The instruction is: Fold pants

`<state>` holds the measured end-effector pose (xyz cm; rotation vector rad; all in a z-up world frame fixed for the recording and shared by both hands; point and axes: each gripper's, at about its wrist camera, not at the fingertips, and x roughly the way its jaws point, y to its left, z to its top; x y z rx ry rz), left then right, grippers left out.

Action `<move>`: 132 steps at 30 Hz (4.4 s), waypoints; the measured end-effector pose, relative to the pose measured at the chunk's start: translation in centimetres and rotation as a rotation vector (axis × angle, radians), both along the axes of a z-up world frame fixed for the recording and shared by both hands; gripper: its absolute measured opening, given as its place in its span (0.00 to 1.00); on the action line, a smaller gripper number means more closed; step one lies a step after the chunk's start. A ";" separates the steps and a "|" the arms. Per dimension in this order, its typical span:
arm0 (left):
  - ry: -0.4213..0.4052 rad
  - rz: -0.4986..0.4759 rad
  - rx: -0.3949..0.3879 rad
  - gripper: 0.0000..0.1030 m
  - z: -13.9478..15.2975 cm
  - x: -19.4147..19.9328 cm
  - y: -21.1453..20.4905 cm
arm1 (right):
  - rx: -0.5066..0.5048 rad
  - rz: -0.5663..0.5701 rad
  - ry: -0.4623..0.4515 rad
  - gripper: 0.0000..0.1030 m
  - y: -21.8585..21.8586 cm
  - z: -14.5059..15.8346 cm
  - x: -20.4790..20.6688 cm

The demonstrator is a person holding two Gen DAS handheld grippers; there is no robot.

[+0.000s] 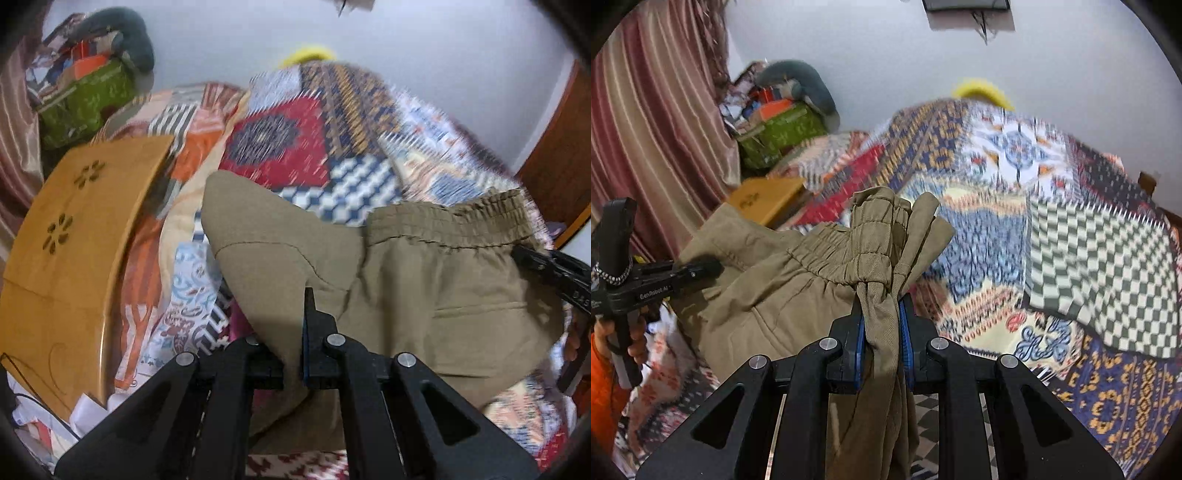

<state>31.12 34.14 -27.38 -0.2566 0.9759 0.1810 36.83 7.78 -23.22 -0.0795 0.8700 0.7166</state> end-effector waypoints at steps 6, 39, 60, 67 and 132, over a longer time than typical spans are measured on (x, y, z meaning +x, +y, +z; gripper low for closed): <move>0.021 0.085 -0.097 0.20 -3.2 -0.9 2.0 | -0.034 -0.012 0.056 0.19 -0.8 -2.2 0.5; -0.400 0.003 0.119 0.21 21.2 -18.9 -10.5 | 0.191 0.002 -0.274 0.44 -8.4 17.9 -15.4; -0.719 0.030 0.273 0.59 27.9 -32.9 -21.7 | 0.363 0.004 -0.507 0.48 -11.5 22.1 -29.1; -0.731 0.019 0.252 0.73 27.7 -33.7 -22.4 | 0.358 -0.055 -0.544 0.79 -12.2 22.3 -29.9; -0.728 0.016 0.266 0.99 26.3 -33.4 -22.7 | 0.296 -0.133 -0.593 1.00 -12.7 22.2 -31.6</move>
